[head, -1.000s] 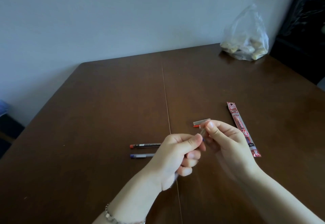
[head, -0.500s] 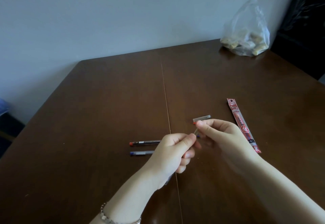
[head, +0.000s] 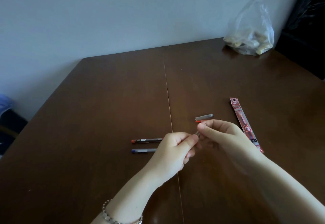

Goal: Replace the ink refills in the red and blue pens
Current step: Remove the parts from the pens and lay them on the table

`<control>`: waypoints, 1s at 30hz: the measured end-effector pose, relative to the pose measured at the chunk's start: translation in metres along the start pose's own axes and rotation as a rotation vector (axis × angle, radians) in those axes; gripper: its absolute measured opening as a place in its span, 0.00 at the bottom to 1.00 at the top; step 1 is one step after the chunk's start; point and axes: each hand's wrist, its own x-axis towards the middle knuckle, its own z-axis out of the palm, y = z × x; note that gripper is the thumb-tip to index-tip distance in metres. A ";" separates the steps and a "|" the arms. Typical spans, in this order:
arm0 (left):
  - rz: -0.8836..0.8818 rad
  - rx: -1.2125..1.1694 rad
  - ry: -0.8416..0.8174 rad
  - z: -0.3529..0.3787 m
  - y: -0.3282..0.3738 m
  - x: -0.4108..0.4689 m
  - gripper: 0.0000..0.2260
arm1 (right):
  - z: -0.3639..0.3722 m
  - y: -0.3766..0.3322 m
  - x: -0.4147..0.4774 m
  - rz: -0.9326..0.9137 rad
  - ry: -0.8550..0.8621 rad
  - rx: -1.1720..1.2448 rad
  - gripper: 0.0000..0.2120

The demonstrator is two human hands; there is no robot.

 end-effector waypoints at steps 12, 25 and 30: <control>0.056 0.040 0.021 0.002 -0.003 0.000 0.14 | -0.004 0.002 -0.001 0.026 0.003 0.118 0.15; 0.090 0.171 0.080 0.002 -0.007 -0.001 0.12 | -0.005 0.003 -0.002 0.012 0.055 0.011 0.15; 0.091 0.350 0.146 -0.003 -0.016 -0.004 0.10 | -0.029 -0.003 0.008 -0.068 0.289 0.033 0.06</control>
